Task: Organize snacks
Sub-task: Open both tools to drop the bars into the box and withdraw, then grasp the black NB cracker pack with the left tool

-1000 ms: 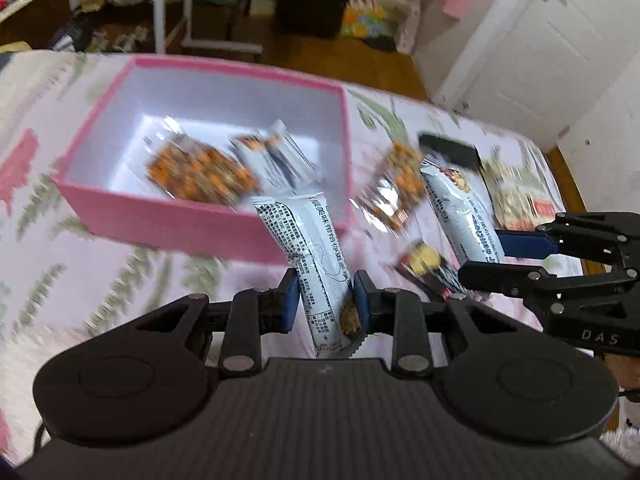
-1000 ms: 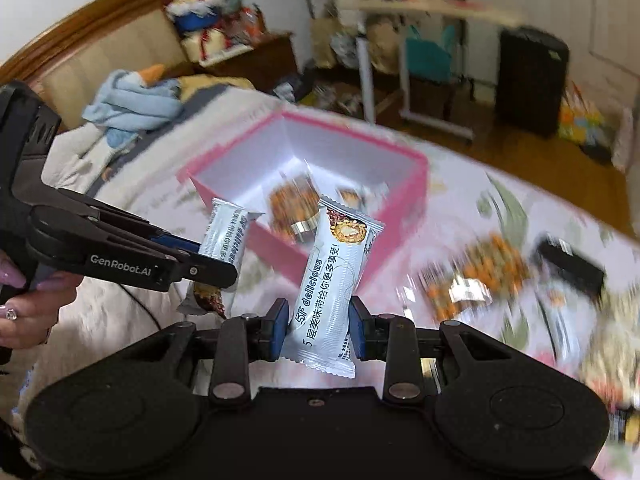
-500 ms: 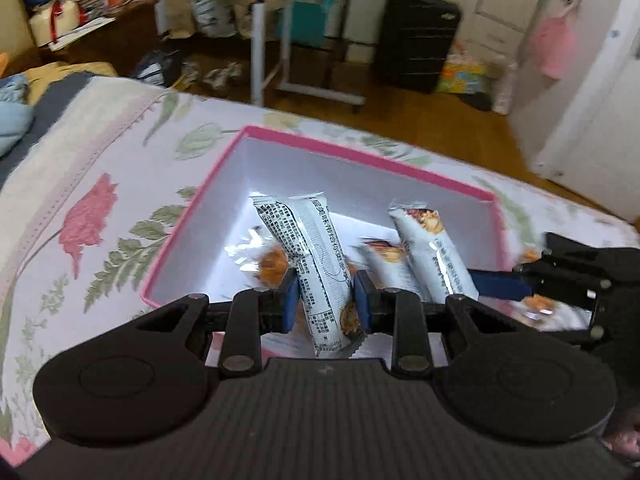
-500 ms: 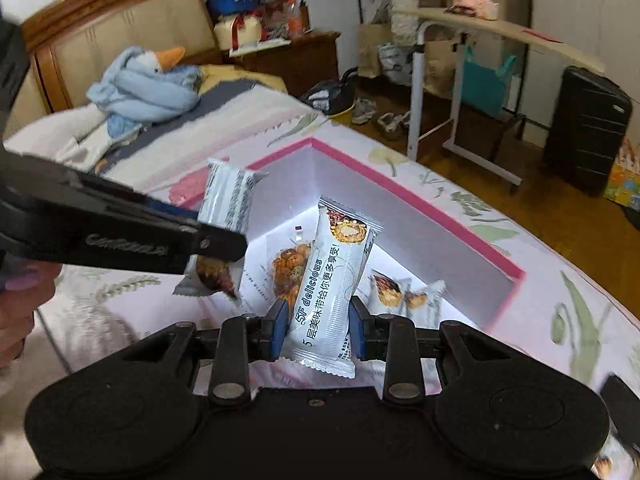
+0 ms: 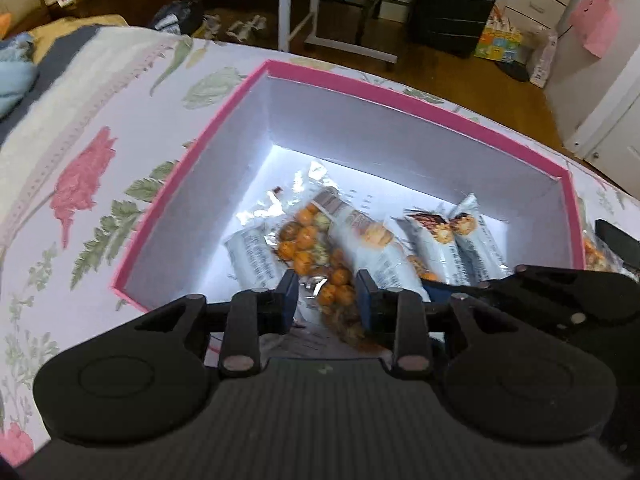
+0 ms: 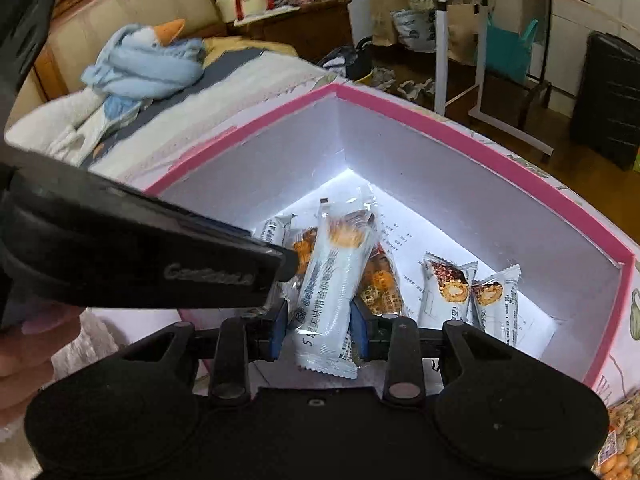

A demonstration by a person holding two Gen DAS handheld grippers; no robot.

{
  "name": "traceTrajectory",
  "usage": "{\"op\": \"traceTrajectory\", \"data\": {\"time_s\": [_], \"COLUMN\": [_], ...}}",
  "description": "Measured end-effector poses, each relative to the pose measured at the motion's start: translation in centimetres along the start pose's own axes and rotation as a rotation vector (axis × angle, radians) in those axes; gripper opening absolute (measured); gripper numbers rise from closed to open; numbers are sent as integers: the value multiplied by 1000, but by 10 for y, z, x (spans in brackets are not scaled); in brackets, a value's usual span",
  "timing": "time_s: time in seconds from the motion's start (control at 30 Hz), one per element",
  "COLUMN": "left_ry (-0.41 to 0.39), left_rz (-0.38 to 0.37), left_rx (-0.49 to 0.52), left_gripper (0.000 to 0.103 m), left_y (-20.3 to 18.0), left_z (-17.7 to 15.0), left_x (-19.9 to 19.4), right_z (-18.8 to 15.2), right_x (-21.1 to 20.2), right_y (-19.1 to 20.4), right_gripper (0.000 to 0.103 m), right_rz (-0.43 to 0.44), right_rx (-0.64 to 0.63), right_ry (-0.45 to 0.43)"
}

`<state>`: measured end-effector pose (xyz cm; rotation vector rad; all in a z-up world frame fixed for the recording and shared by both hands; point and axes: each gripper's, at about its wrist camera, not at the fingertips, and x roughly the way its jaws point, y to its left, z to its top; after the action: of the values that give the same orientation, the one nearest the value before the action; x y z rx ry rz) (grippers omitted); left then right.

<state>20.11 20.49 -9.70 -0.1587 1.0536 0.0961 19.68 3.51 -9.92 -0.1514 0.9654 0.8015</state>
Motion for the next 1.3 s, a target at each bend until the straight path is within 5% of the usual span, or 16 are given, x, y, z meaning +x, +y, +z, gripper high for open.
{"op": "traceTrajectory", "data": {"time_s": [0.17, 0.37, 0.73, 0.97, 1.3], "left_ry": [-21, -28, 48, 119, 147], "left_rz": [-30, -138, -334, -424, -449], "left_rx": [1, 43, 217, 379, 508], "left_gripper": [41, 44, 46, 49, 50], "left_y": [9, 7, -70, -139, -214], "left_z": [-4, -16, -54, -89, -108], "left_x": [-24, -64, -93, -78, -15], "right_z": [-8, -52, -142, -198, -249], "right_x": [-38, -131, -221, -220, -177], "right_y": [-10, -26, -61, -79, -95], "right_gripper": [50, 55, 62, 72, 74], "right_rz": [26, 4, -251, -260, -161], "right_rx": [71, 191, 226, 353, 620], "right_ry": [-64, -182, -64, 13, 52]}}
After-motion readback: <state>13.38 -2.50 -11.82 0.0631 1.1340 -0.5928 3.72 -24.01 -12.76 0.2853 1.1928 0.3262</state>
